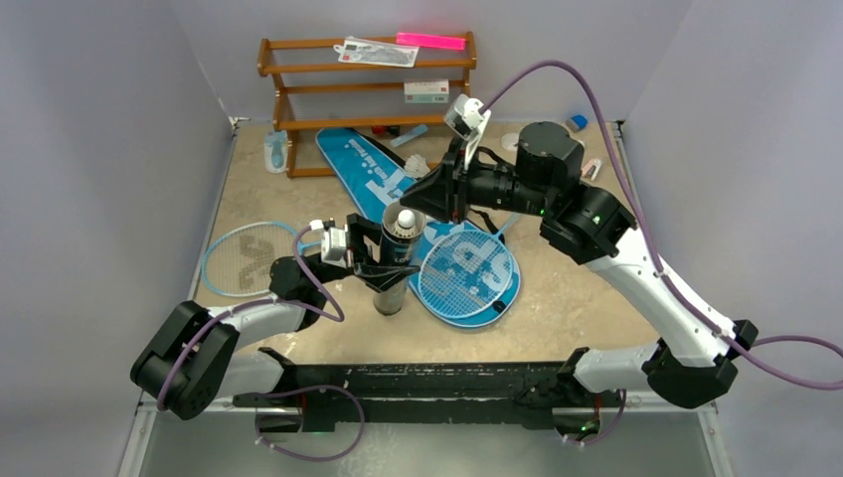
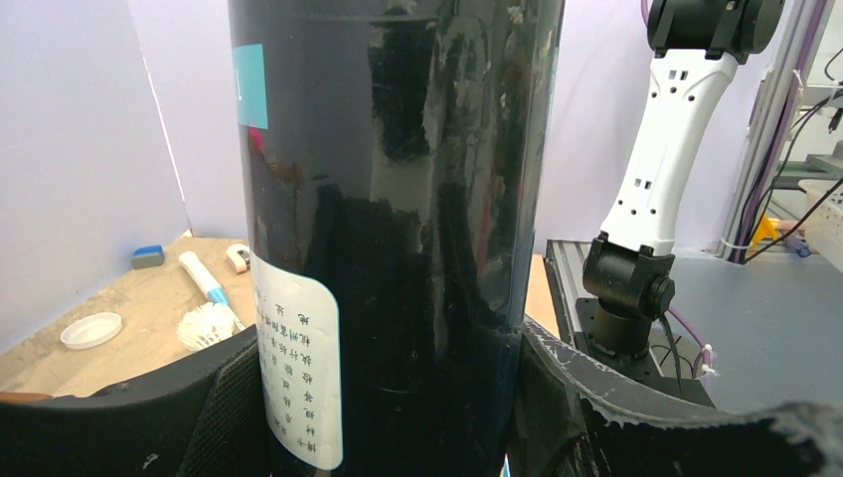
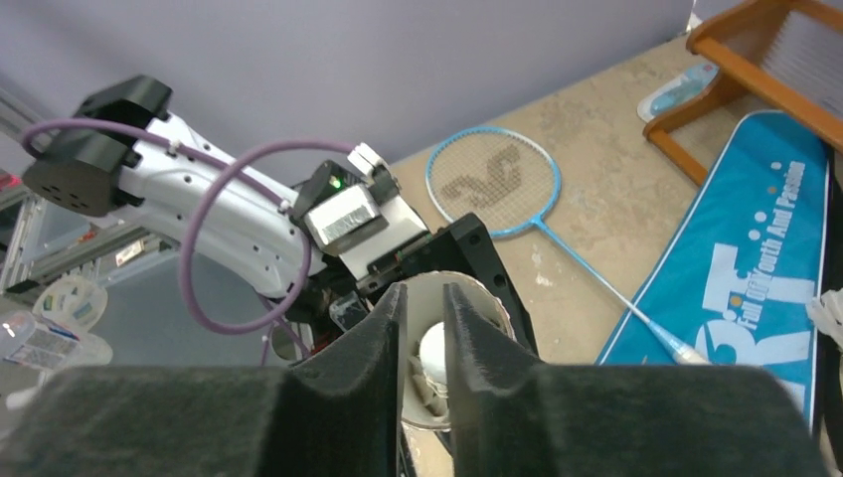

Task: Pack up the badminton gear
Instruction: Place the shuttlecock at the shuttle tube.

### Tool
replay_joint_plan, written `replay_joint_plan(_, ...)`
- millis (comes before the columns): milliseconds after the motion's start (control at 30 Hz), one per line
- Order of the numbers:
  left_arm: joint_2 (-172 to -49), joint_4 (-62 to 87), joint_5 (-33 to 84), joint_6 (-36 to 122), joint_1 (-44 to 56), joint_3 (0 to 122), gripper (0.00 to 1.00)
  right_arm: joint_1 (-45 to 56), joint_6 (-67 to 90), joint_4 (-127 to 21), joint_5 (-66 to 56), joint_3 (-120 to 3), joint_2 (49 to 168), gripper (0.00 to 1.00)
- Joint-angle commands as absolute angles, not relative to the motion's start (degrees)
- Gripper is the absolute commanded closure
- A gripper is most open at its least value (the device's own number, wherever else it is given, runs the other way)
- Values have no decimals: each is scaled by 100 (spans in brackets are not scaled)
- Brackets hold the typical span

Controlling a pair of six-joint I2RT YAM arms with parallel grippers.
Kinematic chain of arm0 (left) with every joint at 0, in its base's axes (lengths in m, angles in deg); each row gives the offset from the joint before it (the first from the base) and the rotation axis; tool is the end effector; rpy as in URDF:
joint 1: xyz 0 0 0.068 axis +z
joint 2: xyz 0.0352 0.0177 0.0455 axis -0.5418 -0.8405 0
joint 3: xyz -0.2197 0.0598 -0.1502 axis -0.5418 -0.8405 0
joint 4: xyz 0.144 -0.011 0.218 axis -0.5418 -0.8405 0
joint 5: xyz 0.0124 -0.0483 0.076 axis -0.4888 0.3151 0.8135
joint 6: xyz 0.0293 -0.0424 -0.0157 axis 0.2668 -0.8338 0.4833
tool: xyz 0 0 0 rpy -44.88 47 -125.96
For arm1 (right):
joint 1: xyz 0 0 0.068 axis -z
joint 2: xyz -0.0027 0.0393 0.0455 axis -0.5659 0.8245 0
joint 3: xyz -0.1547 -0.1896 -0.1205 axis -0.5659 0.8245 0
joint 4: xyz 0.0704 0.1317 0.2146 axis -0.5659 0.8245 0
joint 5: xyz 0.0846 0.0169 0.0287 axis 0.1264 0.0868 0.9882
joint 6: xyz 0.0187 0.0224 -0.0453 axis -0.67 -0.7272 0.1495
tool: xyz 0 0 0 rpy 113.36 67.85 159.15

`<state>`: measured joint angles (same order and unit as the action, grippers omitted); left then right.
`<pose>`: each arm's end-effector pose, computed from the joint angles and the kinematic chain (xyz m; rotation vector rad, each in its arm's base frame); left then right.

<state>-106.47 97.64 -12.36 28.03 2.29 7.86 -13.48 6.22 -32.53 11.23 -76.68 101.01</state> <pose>0.1724 -0.1313 0.2621 0.8257 0.9561 -1.2651 0.1650 0.2044 0.5069 -0.8431 1.4796 1.1335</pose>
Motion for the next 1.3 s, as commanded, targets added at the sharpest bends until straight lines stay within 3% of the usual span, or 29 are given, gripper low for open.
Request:
replay_joint_plan(0,-10701,9846,-1359,2594,205,782,72,-1370,662,-3218,1192,-7917,10021,88)
replay_joint_plan(67,-10693,9816,-1366,2602,209,782,72,-1370,626,-3228,1209,-7755,9997,100)
replay_joint_plan(367,-10693,9809,-1366,2603,209,772,72,-1370,387,-3436,1336,-7032,9982,100)
replay_joint_plan(600,-10689,9778,-1371,2612,211,773,72,-1370,487,-3238,1116,-7463,9992,100)
replay_joint_plan(767,-10424,9560,-1320,2620,303,743,72,-1367,564,-3014,493,-7699,9804,79)
replay_joint_plan(967,-9343,7160,-1662,2963,919,1241,72,-1346,662,-2617,-664,-7495,9556,76)
replay_joint_plan(1100,-8291,3592,-1395,4544,969,2149,72,-1271,573,-2412,-1237,-7270,9662,77)
replay_joint_plan(1267,-7647,1608,-810,5721,993,2805,70,-935,275,-2756,-1742,-6705,9757,79)
